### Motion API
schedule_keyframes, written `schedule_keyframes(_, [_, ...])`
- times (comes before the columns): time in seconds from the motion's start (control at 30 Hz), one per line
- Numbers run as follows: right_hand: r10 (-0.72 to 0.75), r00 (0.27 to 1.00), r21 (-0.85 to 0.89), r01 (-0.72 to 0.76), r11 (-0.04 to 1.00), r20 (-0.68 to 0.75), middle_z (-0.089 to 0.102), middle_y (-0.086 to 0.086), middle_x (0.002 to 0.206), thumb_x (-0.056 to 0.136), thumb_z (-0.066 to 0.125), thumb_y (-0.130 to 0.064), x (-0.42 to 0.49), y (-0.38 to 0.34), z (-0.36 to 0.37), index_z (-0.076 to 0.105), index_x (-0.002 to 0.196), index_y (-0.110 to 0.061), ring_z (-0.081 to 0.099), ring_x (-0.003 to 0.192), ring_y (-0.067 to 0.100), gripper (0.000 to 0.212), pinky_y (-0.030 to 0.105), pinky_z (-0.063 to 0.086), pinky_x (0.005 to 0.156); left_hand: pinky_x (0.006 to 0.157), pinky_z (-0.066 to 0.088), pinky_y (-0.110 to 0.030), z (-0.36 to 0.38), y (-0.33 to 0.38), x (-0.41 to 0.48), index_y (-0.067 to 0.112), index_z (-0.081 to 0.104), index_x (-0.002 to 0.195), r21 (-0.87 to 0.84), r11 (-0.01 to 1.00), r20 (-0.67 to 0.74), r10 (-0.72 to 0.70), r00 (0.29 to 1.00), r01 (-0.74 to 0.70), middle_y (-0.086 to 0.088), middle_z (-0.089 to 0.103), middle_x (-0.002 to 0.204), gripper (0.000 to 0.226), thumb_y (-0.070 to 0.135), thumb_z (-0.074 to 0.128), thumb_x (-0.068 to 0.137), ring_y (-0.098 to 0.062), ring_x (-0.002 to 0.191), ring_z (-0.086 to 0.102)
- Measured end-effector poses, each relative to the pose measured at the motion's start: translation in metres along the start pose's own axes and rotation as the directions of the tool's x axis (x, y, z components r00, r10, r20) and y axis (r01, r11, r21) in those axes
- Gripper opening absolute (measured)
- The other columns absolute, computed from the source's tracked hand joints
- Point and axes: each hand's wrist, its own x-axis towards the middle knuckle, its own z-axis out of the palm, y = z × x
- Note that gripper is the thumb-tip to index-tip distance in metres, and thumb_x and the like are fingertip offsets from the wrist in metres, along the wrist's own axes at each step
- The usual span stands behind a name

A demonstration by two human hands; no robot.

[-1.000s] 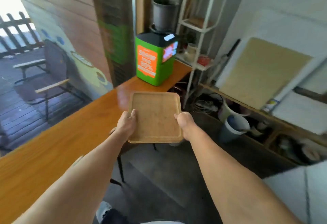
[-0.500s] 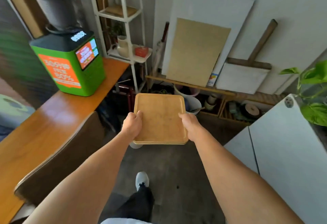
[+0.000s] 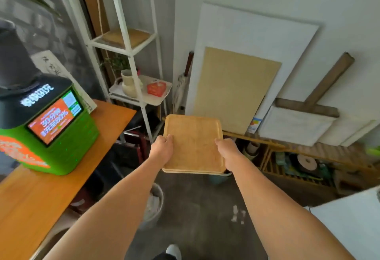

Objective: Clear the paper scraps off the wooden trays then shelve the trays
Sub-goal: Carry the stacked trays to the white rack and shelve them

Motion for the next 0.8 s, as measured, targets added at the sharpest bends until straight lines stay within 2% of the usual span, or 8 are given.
schedule_keyframes(0.07, [-0.019, 1.000, 0.009, 0.019, 1.000, 0.023, 0.052, 0.016, 0.139, 0.104, 0.042, -0.033, 0.025, -0.027, 0.000, 0.037, 0.149, -0.006, 0.052, 0.123, 0.036, 0.052, 0.050, 0.042, 0.107, 0.078, 0.038, -0.036, -0.004, 0.023, 0.029, 0.008, 0.043, 0.134, 0.024, 1.000, -0.011, -0.002, 1.000, 0.002, -0.013, 0.053, 0.126, 0.057, 0.052, 0.032, 0.099, -0.023, 0.092, 0.048])
schedule_keyframes(0.17, [-0.049, 0.998, 0.003, 0.049, 0.999, 0.044, 0.045, 0.016, 0.147, 0.103, 0.042, -0.036, 0.063, -0.069, 0.008, 0.030, 0.152, -0.005, 0.048, 0.128, 0.036, 0.059, 0.049, 0.039, 0.109, 0.077, 0.039, -0.036, -0.011, 0.052, 0.074, 0.007, 0.046, 0.129, 0.030, 1.000, -0.044, -0.007, 0.999, 0.009, -0.012, 0.054, 0.122, 0.055, 0.052, 0.032, 0.099, -0.024, 0.091, 0.049])
schedule_keyframes(0.33, [-0.095, 0.991, 0.002, 0.096, 0.995, 0.089, 0.037, 0.015, 0.155, 0.103, 0.040, -0.041, 0.138, -0.151, 0.024, 0.025, 0.154, -0.007, 0.041, 0.137, 0.036, 0.063, 0.051, 0.034, 0.113, 0.063, 0.038, -0.034, -0.024, 0.101, 0.157, 0.004, 0.049, 0.122, 0.059, 0.998, -0.117, -0.006, 0.993, 0.013, -0.011, 0.056, 0.109, 0.057, 0.052, 0.029, 0.100, -0.022, 0.081, 0.052])
schedule_keyframes(0.4, [-0.131, 0.983, 0.002, 0.132, 0.991, 0.126, 0.039, 0.015, 0.154, 0.103, 0.038, -0.041, 0.174, -0.193, 0.030, 0.027, 0.153, -0.007, 0.043, 0.136, 0.035, 0.062, 0.050, 0.036, 0.113, 0.064, 0.038, -0.034, -0.030, 0.129, 0.196, 0.004, 0.050, 0.124, 0.057, 0.998, -0.154, 0.006, 0.988, 0.003, -0.011, 0.056, 0.108, 0.057, 0.051, 0.028, 0.100, -0.023, 0.081, 0.053])
schedule_keyframes(0.53, [-0.240, 0.958, -0.041, 0.249, 0.968, 0.158, 0.038, 0.016, 0.154, 0.104, 0.034, -0.038, 0.250, -0.293, 0.040, 0.027, 0.153, -0.005, 0.043, 0.136, 0.036, 0.060, 0.049, 0.037, 0.112, 0.060, 0.036, -0.032, -0.047, 0.198, 0.277, 0.004, 0.047, 0.130, -0.002, 1.000, -0.227, 0.030, 0.973, -0.031, -0.011, 0.056, 0.116, 0.060, 0.051, 0.026, 0.101, -0.020, 0.080, 0.052])
schedule_keyframes(0.6, [-0.299, 0.936, -0.102, 0.321, 0.941, 0.184, 0.041, 0.018, 0.151, 0.105, 0.033, -0.035, 0.284, -0.348, 0.046, 0.032, 0.150, -0.001, 0.045, 0.133, 0.036, 0.057, 0.045, 0.038, 0.110, 0.059, 0.037, -0.032, -0.060, 0.231, 0.310, 0.004, 0.045, 0.134, -0.038, 0.999, -0.262, 0.007, 0.965, -0.017, -0.014, 0.056, 0.120, 0.060, 0.051, 0.025, 0.101, -0.020, 0.080, 0.052])
schedule_keyframes(0.7, [-0.384, 0.899, -0.156, 0.419, 0.895, 0.212, 0.046, 0.021, 0.147, 0.104, 0.036, -0.029, 0.319, -0.423, 0.063, 0.039, 0.145, 0.002, 0.048, 0.130, 0.036, 0.052, 0.041, 0.040, 0.106, 0.064, 0.040, -0.034, -0.080, 0.270, 0.347, 0.003, 0.043, 0.136, -0.093, 0.996, -0.331, -0.025, 0.943, -0.006, -0.019, 0.056, 0.123, 0.061, 0.050, 0.025, 0.101, -0.027, 0.091, 0.056])
schedule_keyframes(0.8, [-0.402, 0.873, -0.170, 0.456, 0.874, 0.275, 0.041, 0.019, 0.151, 0.103, 0.037, -0.032, 0.342, -0.481, 0.089, 0.033, 0.149, 0.001, 0.044, 0.134, 0.036, 0.056, 0.041, 0.037, 0.109, 0.078, 0.039, -0.036, -0.102, 0.295, 0.380, 0.002, 0.042, 0.138, -0.145, 0.989, -0.430, -0.065, 0.901, 0.003, -0.020, 0.053, 0.129, 0.061, 0.048, 0.025, 0.101, -0.034, 0.108, 0.055])
